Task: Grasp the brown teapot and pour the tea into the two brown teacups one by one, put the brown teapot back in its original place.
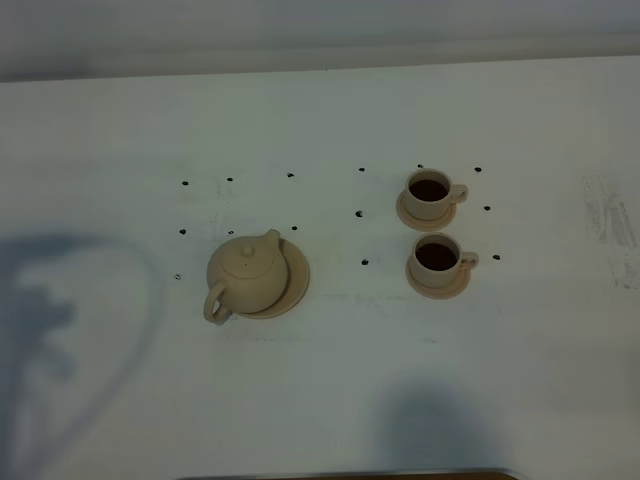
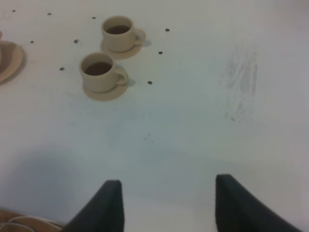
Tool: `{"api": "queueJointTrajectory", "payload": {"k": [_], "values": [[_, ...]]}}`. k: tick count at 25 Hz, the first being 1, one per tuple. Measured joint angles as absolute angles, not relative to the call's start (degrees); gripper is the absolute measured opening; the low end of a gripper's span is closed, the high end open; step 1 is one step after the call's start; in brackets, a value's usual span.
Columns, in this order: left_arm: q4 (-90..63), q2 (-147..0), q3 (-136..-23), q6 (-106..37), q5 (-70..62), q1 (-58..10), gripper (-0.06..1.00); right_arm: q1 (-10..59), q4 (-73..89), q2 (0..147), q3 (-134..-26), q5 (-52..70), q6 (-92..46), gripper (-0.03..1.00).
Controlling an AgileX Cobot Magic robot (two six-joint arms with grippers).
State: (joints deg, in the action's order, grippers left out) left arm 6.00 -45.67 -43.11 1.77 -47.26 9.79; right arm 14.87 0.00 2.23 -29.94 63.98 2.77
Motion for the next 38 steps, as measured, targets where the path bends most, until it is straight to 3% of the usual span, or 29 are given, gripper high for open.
{"api": "queueJointTrajectory", "payload": {"k": [7,14,38], "values": [[-2.12,-27.27,-37.14,-3.19,-62.59,9.79,0.59,14.87,0.0,2.23,-29.94,63.98,2.77,0.44],[-5.05,-11.72,-31.15,-3.44,-63.81,9.79,0.55,14.87,0.0,2.23,-29.94,63.98,2.77,0.44],[-4.49,0.27,-26.44,-2.33,-60.81,7.4,0.53,14.87,0.0,2.23,-29.94,63.98,2.77,0.44]]}}
